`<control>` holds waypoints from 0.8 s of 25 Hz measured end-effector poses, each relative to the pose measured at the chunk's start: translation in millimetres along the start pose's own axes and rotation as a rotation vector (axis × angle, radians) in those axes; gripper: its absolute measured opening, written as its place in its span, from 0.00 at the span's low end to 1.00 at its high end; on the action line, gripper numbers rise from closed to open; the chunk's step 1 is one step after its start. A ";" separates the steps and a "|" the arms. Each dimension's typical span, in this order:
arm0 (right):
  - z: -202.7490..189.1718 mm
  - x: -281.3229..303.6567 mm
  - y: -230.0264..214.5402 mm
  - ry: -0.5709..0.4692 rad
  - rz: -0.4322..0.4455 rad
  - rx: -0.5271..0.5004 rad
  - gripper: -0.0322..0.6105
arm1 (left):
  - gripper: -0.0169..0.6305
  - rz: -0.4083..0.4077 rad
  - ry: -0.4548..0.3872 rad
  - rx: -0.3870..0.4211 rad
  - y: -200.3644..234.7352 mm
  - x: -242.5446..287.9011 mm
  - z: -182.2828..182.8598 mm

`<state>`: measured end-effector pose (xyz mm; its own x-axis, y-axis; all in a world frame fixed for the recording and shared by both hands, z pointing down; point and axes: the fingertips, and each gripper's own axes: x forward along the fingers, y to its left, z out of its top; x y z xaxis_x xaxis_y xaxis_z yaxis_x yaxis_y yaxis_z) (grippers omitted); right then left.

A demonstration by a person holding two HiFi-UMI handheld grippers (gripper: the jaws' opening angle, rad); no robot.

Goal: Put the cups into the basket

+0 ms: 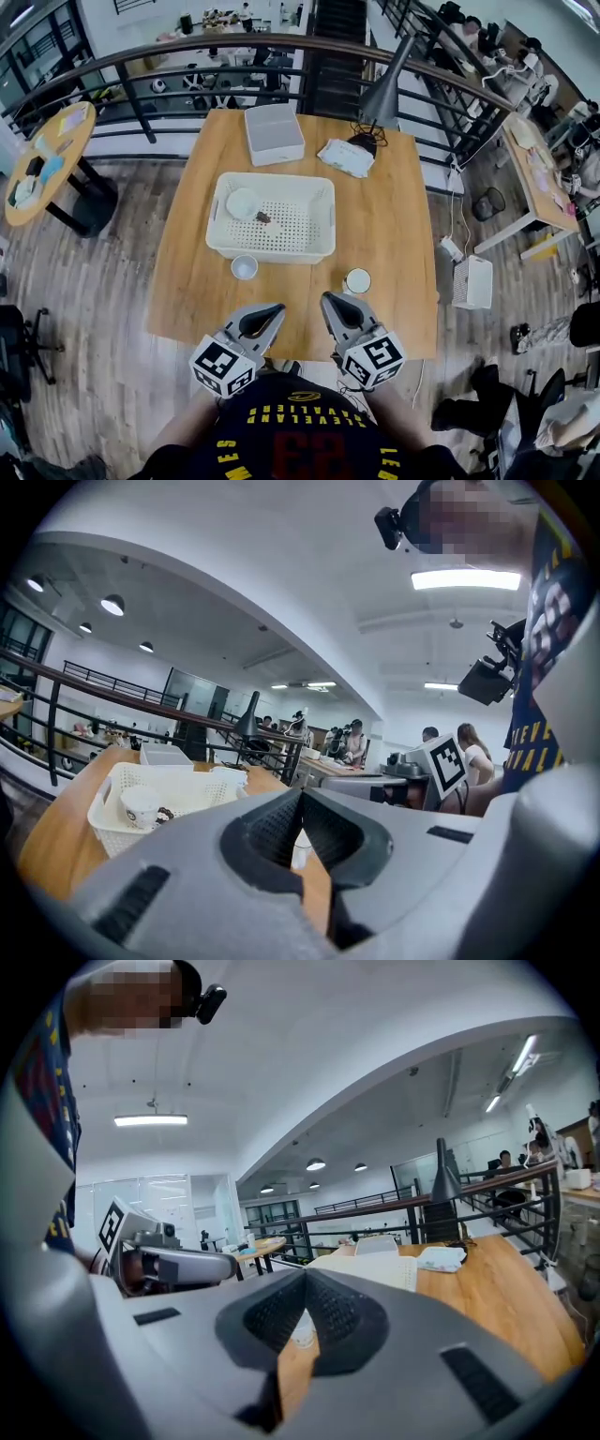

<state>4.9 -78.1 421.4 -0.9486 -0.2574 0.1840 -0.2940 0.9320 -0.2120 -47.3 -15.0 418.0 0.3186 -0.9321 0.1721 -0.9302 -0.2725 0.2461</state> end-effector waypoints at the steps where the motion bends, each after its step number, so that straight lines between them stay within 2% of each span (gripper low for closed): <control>1: -4.9 -8.3 1.2 0.003 -0.018 -0.003 0.07 | 0.05 -0.003 -0.001 -0.004 -6.3 0.9 -2.9; 5: -31.1 -34.8 4.3 0.036 -0.088 -0.006 0.07 | 0.05 -0.031 0.000 -0.014 -27.5 3.6 -12.6; 9: -41.6 -51.8 19.5 0.034 -0.062 -0.009 0.07 | 0.05 -0.072 0.019 -0.011 -52.2 10.3 -22.8; 12: -40.9 -62.6 21.5 0.007 -0.082 -0.012 0.07 | 0.05 -0.112 0.039 0.012 -69.6 16.2 -27.7; 20: -57.9 -79.5 21.9 0.033 -0.152 0.066 0.07 | 0.05 -0.182 0.102 0.045 -87.5 14.1 -34.0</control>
<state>80.6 -22.4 457.8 -0.8885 -0.3848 0.2499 -0.4421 0.8637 -0.2421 44.8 3.7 431.3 0.4971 -0.8381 0.2247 -0.8619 -0.4468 0.2398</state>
